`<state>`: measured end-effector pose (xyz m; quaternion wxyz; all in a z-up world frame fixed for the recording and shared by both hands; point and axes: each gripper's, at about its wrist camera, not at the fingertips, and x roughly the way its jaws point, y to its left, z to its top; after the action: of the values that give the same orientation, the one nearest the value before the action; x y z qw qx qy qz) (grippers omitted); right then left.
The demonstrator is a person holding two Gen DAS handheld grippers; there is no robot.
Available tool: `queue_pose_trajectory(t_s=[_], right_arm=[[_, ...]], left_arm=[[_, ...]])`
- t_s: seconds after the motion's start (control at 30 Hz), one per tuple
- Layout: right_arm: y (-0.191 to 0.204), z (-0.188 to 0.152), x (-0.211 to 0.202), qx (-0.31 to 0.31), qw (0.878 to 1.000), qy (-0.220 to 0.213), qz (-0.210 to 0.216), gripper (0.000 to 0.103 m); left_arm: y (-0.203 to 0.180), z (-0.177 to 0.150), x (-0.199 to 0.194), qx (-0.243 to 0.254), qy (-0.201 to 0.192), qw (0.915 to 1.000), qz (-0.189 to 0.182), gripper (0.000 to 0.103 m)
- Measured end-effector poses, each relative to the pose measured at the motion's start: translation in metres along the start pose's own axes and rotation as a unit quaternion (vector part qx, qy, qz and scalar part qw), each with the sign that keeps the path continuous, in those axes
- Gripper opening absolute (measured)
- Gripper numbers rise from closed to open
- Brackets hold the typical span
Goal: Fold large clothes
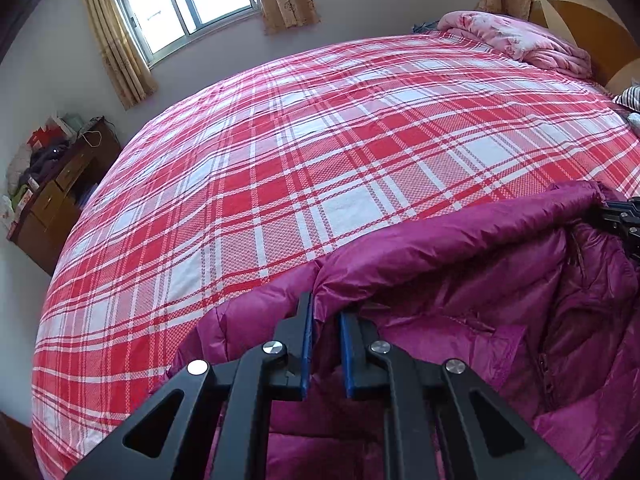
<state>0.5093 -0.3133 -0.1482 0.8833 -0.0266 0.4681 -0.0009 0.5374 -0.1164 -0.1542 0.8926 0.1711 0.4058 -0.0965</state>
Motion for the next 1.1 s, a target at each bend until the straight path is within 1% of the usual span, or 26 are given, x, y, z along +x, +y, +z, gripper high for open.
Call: queue_pose_trajectory(t_s=[0.1, 0.17, 0.27, 0.3, 0.33, 0.37, 0.4, 0.43, 0.5, 0.53, 0.63, 0.7, 0.73, 0.77, 0.83, 0.9, 0.93, 0.97, 1.0, 1.07, 1.1], right_arm=[[0.0, -0.006, 0.002, 0.005, 1.0, -0.008, -0.001, 0.01], [0.0, -0.008, 0.003, 0.006, 1.0, -0.012, -0.004, 0.01], [0.0, -0.011, 0.005, 0.011, 1.0, -0.018, -0.004, 0.01], [0.0, -0.012, 0.006, 0.011, 1.0, -0.022, -0.004, 0.01], [0.001, -0.013, 0.006, 0.01, 1.0, -0.026, -0.005, 0.01], [0.001, -0.014, 0.006, 0.009, 0.999, -0.03, -0.006, 0.01], [0.002, -0.015, 0.006, 0.008, 0.999, -0.034, -0.008, 0.01], [0.002, -0.016, 0.007, 0.007, 0.999, -0.036, -0.009, 0.01], [0.001, -0.017, 0.007, 0.01, 0.999, -0.04, -0.005, 0.01], [0.001, -0.017, 0.007, 0.012, 0.999, -0.041, -0.003, 0.01], [-0.001, -0.018, 0.008, 0.016, 0.999, -0.045, 0.004, 0.01], [-0.005, -0.019, 0.007, 0.023, 0.998, -0.048, 0.015, 0.01], [-0.007, -0.019, 0.007, 0.028, 0.998, -0.05, 0.02, 0.01], [-0.008, -0.02, 0.007, 0.031, 0.998, -0.051, 0.024, 0.01], [-0.009, -0.021, 0.006, 0.034, 0.998, -0.053, 0.028, 0.01], [-0.009, -0.021, 0.003, 0.035, 0.997, -0.058, 0.03, 0.01], [-0.009, -0.021, -0.001, 0.036, 0.997, -0.062, 0.032, 0.012], [-0.01, -0.021, -0.007, 0.038, 0.996, -0.069, 0.034, 0.019], [-0.01, -0.022, -0.016, 0.042, 0.995, -0.079, 0.033, 0.022], [-0.007, -0.023, -0.038, 0.048, 0.993, -0.106, 0.021, 0.037], [-0.006, -0.021, -0.048, 0.052, 0.991, -0.119, 0.019, 0.039]], left_arm=[[0.001, -0.003, -0.002, -0.009, -0.004, 0.9999, 0.0, 0.013], [0.003, -0.003, -0.006, -0.017, 0.002, 0.9998, -0.007, 0.014], [0.007, -0.002, -0.023, -0.027, -0.015, 0.9995, -0.009, 0.019], [0.009, 0.0, -0.032, -0.031, -0.026, 0.9991, -0.008, 0.025], [0.012, 0.001, -0.042, -0.036, -0.041, 0.9985, -0.007, 0.04], [0.015, 0.004, -0.052, -0.044, -0.059, 0.9973, 0.0, 0.051], [0.02, 0.007, -0.063, -0.055, -0.08, 0.9953, 0.008, 0.074], [0.025, 0.01, -0.074, -0.069, -0.104, 0.992, 0.016, 0.088], [0.032, 0.018, -0.088, -0.092, -0.14, 0.9857, 0.021, 0.09], [0.032, 0.025, -0.091, -0.099, -0.148, 0.984, 0.018, 0.09], [0.019, 0.047, -0.081, -0.09, -0.137, 0.9864, 0.014, 0.09], [0.001, 0.058, -0.061, -0.061, -0.115, 0.9911, 0.027, 0.09], [-0.008, 0.059, -0.047, -0.049, -0.098, 0.993, 0.043, 0.09], [-0.012, 0.055, -0.034, -0.046, -0.083, 0.9943, 0.05, 0.09], [-0.015, 0.042, -0.011, -0.051, -0.046, 0.9966, 0.045, 0.09], [-0.018, 0.023, 0.001, -0.055, -0.028, 0.9973, 0.04, 0.09], [-0.019, 0.015, 0.005, -0.05, -0.023, 0.9976, 0.041, 0.09], [-0.021, 0.009, 0.008, -0.046, -0.019, 0.9977, 0.045, 0.09], [-0.021, 0.006, 0.01, -0.046, -0.017, 0.9977, 0.046, 0.09], [-0.02, 0.005, 0.012, -0.054, -0.016, 0.9976, 0.041, 0.09], [-0.019, 0.005, 0.014, -0.057, -0.015, 0.9975, 0.039, 0.09]])
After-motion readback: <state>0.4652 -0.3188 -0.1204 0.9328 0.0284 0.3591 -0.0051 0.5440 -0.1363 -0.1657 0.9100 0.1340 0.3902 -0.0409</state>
